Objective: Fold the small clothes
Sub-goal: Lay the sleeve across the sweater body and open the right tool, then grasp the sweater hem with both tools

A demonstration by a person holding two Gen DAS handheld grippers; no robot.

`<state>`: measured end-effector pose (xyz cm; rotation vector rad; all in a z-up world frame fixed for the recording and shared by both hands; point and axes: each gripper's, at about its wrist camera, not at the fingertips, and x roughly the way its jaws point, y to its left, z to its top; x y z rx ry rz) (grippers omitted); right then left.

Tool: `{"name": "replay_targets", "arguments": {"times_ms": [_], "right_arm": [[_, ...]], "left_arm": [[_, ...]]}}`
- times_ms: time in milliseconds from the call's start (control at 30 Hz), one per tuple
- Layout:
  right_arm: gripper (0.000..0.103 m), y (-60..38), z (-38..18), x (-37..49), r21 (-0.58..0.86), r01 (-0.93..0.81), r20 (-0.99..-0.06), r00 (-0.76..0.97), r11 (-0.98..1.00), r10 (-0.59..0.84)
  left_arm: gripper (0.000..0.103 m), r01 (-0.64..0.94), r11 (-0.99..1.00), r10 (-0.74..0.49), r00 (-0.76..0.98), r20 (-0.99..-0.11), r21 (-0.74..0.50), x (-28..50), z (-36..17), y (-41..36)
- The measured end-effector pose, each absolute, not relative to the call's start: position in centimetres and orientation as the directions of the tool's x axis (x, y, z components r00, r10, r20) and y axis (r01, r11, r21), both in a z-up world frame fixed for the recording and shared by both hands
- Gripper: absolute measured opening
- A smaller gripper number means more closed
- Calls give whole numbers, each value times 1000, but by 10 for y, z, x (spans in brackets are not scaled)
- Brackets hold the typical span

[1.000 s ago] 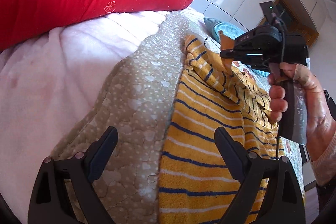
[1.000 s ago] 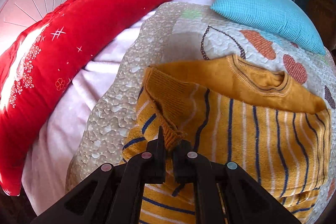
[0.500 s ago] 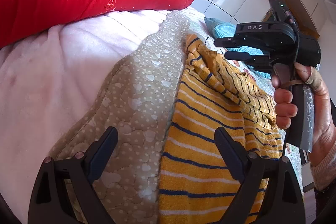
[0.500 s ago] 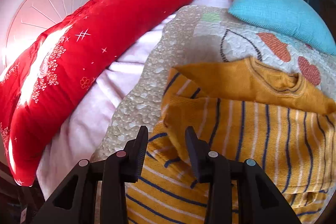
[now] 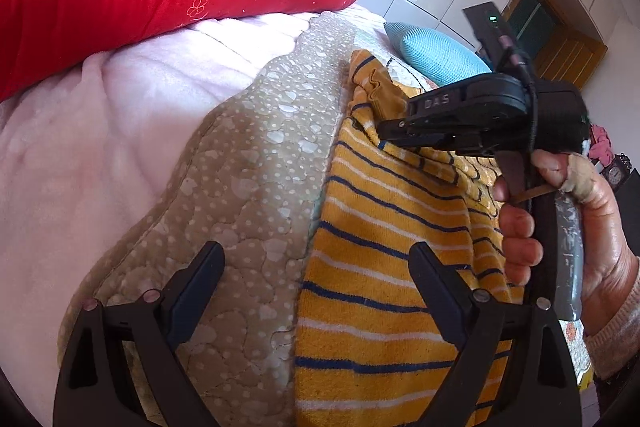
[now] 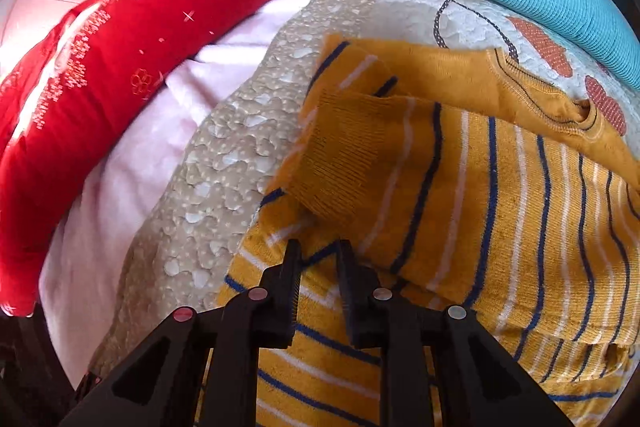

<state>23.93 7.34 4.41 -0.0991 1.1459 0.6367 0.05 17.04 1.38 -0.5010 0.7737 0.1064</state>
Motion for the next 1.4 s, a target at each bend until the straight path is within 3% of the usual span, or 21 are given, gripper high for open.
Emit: {"name": "replay_targets", "arguments": {"times_ms": [100,167,400,533,667,833,967,1067,1267,1400], "right_arm": [[28,26,63,240,299,-456,-827,315,838,466],[40,-17,70,249,301,-375,-817,373,877,440],[40,-207,46,262,304,99,-861,454,948,229],[42,-292,54,217,400,221,-824,511,889,244],[42,-339,56,150,533,179,-776,493,827,393],[44,-350,43,69,576,94,-762,422,812,491],[48,-345,17,29,655,40,-705,391,755,591],[48,-337,1,15,705,-4,-645,414,710,642],[48,-311,-3,14,761,-76,-567,405,644,717],[48,-285,-10,13,776,-118,-550,355,620,756]], "left_arm": [[92,-273,875,-96,711,-696,-400,1,13,171],[92,-274,877,-95,708,-700,-396,1,13,171],[92,-269,891,-84,694,-715,-366,4,10,166],[92,-264,893,-88,691,-717,-365,3,9,166],[94,-263,891,-97,688,-719,-371,3,7,166],[94,-250,889,-121,680,-723,-384,-1,6,167],[94,-220,815,-275,668,-692,-536,-14,11,181],[94,-192,785,-349,649,-676,-589,-23,12,188],[93,-150,842,-345,587,-732,-518,-34,10,169],[93,-74,814,-438,571,-694,-576,-49,10,149]]}}
